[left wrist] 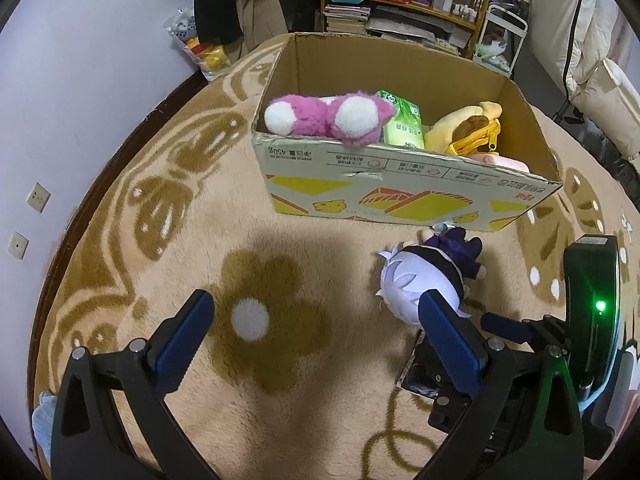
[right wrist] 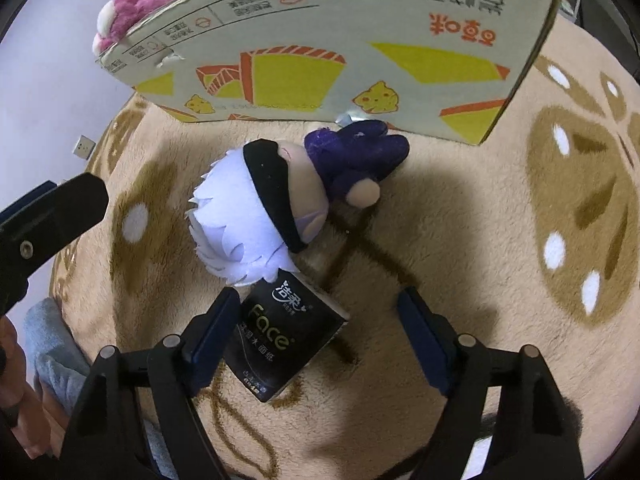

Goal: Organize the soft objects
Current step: 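Lower the left tool onto the white-haired anime plush while the right tool lowers onto the black Face pack, then close the left tool on the anime plush while the right tool grips the black Face pack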

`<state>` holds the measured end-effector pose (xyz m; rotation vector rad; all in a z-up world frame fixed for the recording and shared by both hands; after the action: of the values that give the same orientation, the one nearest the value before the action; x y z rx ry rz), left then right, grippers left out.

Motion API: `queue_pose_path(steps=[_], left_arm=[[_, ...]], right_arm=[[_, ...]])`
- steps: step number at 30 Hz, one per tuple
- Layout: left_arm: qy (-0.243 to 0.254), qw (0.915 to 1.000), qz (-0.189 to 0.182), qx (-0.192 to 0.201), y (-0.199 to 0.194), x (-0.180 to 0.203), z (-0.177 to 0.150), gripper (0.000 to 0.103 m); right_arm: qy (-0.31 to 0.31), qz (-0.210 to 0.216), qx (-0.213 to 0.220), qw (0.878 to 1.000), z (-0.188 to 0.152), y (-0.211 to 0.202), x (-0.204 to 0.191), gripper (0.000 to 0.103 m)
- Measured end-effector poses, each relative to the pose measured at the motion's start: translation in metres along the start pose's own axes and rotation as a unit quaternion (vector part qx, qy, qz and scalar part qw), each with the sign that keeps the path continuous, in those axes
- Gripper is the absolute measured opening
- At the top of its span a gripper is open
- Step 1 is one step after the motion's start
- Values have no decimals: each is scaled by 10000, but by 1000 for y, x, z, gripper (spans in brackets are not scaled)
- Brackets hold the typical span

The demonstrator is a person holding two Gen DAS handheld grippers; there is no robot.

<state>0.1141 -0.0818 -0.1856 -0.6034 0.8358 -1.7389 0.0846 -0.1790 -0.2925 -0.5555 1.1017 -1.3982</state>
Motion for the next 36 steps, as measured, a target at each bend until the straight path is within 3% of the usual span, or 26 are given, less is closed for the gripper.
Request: queue_pose_path(steps=[12,14,17,24,32,36], left_arm=[[-70,10000,13,-25,1,-2,-1,101],[-57,10000,11,-33,2,-1,-1,101],[-35,10000,7,-41,2,0,-2,101],[-90,9999,-97,-84,5,2,-4,101],[-124,9985,-524,-139,14,22,1,101],[107,9989,-406,-229,22,29,-2,101]], right_arm=[[-107,-79,83,9999,-3,-7,0,85],[-248,-200,30,9995,-5,-5,-2,79],[-438,-473,37,9979,-5,-8,-1,62],[-351,-570,175,9976,1,-17,12,60],[-284,-637,310,9971,9,-29,31,60],[-513,-789,449,9945,13,-37,35,60]])
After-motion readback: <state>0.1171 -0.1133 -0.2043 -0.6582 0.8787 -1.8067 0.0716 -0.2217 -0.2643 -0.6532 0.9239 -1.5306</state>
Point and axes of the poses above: each gripper's, at about its wrist camera, not at the fingertips, and y roughly the way its jaws point, x to its right, z to its top, the point moved 9 cm from there along y, roughly the way its jaws point, and after that the axes turned 13 degrees about x, right-handed, at the moved point
